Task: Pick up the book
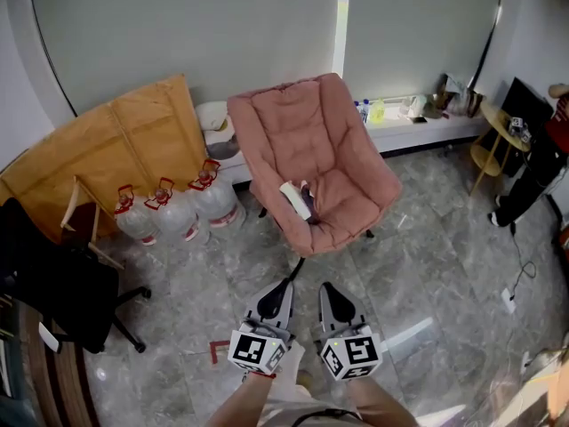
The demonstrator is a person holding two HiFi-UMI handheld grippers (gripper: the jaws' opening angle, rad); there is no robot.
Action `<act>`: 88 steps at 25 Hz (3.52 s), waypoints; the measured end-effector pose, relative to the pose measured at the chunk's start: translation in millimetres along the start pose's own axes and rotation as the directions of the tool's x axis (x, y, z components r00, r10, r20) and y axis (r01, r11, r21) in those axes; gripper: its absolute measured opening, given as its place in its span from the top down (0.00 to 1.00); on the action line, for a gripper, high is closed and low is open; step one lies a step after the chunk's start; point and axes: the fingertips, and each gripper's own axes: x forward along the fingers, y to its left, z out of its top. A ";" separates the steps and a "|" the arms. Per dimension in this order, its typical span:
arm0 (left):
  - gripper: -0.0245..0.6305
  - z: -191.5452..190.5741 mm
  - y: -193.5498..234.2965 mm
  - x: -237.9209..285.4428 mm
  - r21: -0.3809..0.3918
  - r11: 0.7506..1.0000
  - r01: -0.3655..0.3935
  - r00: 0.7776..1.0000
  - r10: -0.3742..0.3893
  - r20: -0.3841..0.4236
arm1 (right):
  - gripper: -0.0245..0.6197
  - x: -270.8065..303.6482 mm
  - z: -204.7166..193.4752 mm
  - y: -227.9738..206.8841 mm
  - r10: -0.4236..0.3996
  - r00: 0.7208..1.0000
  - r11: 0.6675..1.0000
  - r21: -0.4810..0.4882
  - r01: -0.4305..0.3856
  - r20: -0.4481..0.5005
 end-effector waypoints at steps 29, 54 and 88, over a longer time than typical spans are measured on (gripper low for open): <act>0.94 -28.7 150.6 160.9 -0.020 0.997 0.069 0.992 -0.070 -0.101 | 0.94 217.2 2.5 -37.9 -0.026 0.996 1.000 0.004 0.026 -0.086; 0.94 -96.0 204.6 199.6 -0.080 0.995 0.057 0.987 -0.068 -0.143 | 0.94 297.1 -75.8 -65.1 -0.032 0.977 0.999 0.009 0.034 -0.210; 0.94 -260.2 272.2 275.6 -0.069 0.995 -0.071 0.955 0.048 -0.293 | 0.49 409.7 -244.0 -186.6 -0.103 0.837 0.995 -0.049 0.091 -0.537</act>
